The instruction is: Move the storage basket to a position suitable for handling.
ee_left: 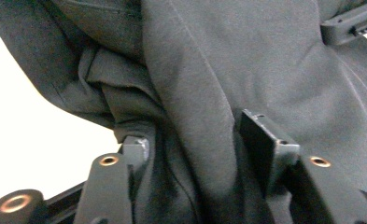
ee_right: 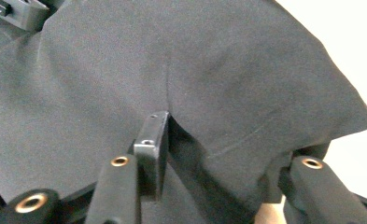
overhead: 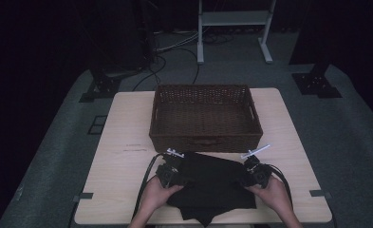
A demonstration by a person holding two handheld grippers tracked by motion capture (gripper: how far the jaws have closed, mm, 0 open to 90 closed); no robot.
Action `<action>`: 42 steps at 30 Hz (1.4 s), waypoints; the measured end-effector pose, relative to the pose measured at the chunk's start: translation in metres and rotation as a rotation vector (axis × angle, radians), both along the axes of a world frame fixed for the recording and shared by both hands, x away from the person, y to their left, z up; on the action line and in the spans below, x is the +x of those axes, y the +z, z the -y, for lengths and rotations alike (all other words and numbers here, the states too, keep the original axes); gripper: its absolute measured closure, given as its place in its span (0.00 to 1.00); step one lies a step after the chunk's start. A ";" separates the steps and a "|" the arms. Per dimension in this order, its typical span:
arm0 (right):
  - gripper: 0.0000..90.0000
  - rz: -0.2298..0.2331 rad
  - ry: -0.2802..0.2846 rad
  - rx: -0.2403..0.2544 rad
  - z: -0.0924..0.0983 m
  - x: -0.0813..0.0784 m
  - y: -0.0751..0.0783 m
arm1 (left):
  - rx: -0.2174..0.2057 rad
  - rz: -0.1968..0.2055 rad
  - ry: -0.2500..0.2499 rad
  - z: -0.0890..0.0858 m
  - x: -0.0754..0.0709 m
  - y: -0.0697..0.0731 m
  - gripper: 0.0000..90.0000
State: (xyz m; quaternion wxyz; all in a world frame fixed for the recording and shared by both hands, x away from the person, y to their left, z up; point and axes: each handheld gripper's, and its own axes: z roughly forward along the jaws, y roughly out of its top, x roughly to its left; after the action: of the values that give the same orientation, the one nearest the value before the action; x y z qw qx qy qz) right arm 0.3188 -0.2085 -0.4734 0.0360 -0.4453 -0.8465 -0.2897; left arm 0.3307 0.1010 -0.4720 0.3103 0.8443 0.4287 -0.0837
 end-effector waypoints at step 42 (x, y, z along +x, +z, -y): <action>0.84 0.147 0.095 0.009 0.000 -0.020 0.053 | -0.100 0.155 -0.127 -0.009 -0.015 0.042 0.79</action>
State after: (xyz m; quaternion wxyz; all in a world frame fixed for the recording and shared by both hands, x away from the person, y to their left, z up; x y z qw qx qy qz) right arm 0.2991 -0.2090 -0.4206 -0.0105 -0.3819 -0.8657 -0.3234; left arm 0.3156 0.1099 -0.4304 0.3784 0.8573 0.3442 -0.0589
